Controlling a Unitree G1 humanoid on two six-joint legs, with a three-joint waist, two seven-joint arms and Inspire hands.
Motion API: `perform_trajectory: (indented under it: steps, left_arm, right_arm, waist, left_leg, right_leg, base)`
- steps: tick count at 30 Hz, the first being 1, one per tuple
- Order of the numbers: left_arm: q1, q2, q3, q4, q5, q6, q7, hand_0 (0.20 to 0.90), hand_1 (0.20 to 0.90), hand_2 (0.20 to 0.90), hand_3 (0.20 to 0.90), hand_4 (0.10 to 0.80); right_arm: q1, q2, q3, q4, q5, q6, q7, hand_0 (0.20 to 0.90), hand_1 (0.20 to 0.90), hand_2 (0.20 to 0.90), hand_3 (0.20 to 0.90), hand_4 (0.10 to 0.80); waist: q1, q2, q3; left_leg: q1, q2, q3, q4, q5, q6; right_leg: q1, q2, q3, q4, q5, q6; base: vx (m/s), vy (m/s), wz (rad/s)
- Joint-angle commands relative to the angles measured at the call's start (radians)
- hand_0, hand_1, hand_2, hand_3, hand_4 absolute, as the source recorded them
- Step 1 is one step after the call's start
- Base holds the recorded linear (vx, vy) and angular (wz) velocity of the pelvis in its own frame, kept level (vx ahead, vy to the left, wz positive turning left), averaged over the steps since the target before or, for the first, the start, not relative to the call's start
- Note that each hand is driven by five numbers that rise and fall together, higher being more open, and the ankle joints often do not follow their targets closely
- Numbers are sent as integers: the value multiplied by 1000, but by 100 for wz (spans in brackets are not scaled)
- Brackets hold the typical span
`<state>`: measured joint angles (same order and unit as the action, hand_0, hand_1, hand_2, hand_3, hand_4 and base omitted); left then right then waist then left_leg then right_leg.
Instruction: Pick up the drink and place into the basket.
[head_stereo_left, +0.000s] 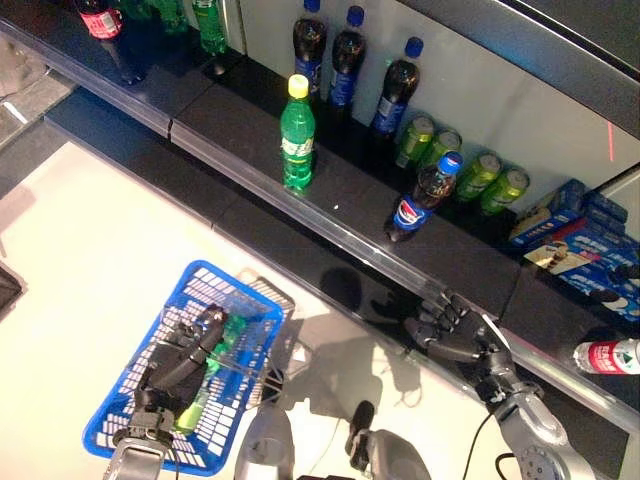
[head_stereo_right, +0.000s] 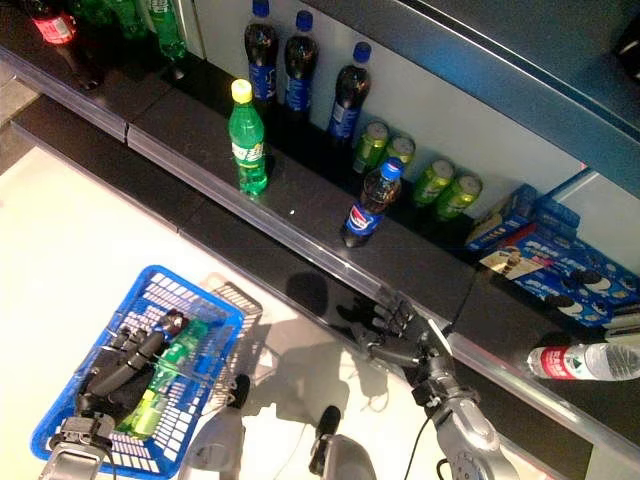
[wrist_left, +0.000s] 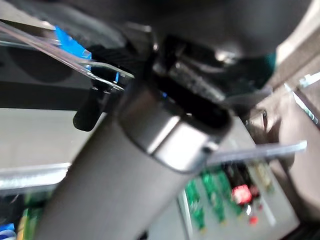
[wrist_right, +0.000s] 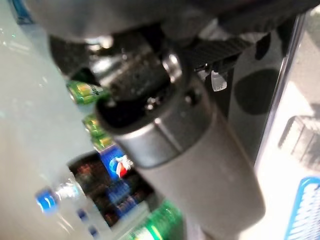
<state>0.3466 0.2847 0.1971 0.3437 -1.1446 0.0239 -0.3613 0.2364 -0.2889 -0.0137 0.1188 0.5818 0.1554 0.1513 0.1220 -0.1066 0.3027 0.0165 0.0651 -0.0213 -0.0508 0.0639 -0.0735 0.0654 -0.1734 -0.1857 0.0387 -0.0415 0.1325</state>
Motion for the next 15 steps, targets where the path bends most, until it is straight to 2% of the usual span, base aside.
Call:
perform_trajectory:
  steps: [1,3,4,6,9,15]
  left_arm:
    - [-84,24,5,-189,22,-161,-122,300,300,300,200,100]
    - [-92,17,1,-157,9,-152,-104,300,300,300,200,100]
    - [-100,4,6,-79,25,-151,-88,300,300,300,200,100]
    - [-101,5,6,-78,25,-152,-88,300,300,300,200,100]
    - [-156,-3,-29,78,49,-136,-10,300,300,300,200,100]
    - [-215,-33,-44,274,32,-135,12,300,300,300,200,100]
  right_arm:
    - [58,-84,35,19,-13,-10,5,900,900,900,900,800]
    - [51,-79,41,45,-6,4,1,900,900,900,900,800]
    - [41,-64,49,119,-12,19,-7,900,900,900,900,800]
    - [40,-64,49,120,-12,18,-6,900,900,900,900,800]
    - [-12,-31,86,285,-22,46,-56,900,900,900,900,800]
    - [-70,2,96,510,-56,34,-64,900,900,900,900,800]
  waist:
    - [-34,53,-186]
    - [-37,54,-193]
    - [-41,55,-206]
    - [-41,55,-206]
    - [-49,59,-224]
    - [-50,65,-238]
  left_leg:
    - [33,33,46,-13,-24,-13]
    - [36,35,51,-17,-23,-14]
    - [43,39,62,-25,-25,-16]
    - [43,39,62,-25,-25,-16]
    - [53,43,76,-32,-26,-17]
    - [59,43,82,-35,-28,-16]
  right_leg:
    - [-2,-12,15,-84,93,17]
    - [0,-13,15,-90,98,18]
    - [4,-13,12,-100,102,19]
    - [4,-13,12,-101,102,19]
    - [10,-12,5,-102,107,15]
    - [17,-8,3,-107,107,9]
  base:
    - [5,8,-14]
    - [-4,10,-12]
    - [-6,11,-8]
    - [-3,-1,-2]
    - [-14,-1,-6]
    - [-7,2,-2]
